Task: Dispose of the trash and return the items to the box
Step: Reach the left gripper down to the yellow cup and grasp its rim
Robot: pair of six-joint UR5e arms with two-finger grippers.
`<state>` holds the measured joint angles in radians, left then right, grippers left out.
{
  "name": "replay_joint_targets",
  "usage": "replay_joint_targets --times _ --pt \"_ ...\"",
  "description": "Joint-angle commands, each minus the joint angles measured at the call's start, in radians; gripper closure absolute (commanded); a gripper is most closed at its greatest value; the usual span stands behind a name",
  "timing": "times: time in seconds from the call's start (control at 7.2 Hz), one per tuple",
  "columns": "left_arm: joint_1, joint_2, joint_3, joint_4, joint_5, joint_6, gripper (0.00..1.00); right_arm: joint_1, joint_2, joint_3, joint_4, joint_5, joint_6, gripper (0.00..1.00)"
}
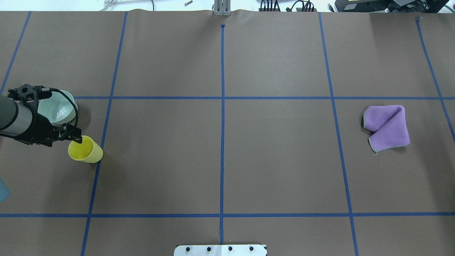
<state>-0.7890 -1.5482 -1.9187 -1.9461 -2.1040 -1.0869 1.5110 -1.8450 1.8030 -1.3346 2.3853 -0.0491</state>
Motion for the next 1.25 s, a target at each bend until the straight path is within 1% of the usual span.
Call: replay_joint_targets --times 0.0,0.14,0.28,0.56,0.69,0.83,0.97,1.11 --pt "0.019 0.000 0.007 -0.004 0.001 -0.005 0.50 0.000 0.001 -0.001 0.000 0.000 0.000 0.00" --pt "0.022 0.000 0.013 -0.005 -0.004 -0.007 0.77 0.000 0.000 -0.001 0.000 0.002 0.000 0.00" --pt "0.024 -0.001 0.014 -0.005 -0.008 -0.007 1.00 0.000 0.001 -0.002 0.000 0.008 0.000 0.00" --pt "0.022 -0.006 0.000 -0.010 -0.011 -0.007 1.00 -0.003 0.009 -0.005 -0.002 0.005 -0.002 0.00" --pt "0.016 -0.006 -0.032 -0.007 -0.080 -0.005 1.00 -0.014 0.029 -0.014 -0.002 -0.005 0.002 0.00" --pt "-0.042 -0.004 -0.054 -0.008 -0.168 -0.005 1.00 -0.017 0.115 -0.090 0.000 0.001 0.006 0.00" --pt "-0.135 -0.004 -0.075 -0.004 -0.241 0.005 1.00 -0.023 0.159 -0.129 0.000 0.002 0.015 0.00" --pt "-0.248 -0.001 -0.082 -0.004 -0.293 0.037 1.00 -0.049 0.183 -0.131 0.002 0.003 0.087 0.00"
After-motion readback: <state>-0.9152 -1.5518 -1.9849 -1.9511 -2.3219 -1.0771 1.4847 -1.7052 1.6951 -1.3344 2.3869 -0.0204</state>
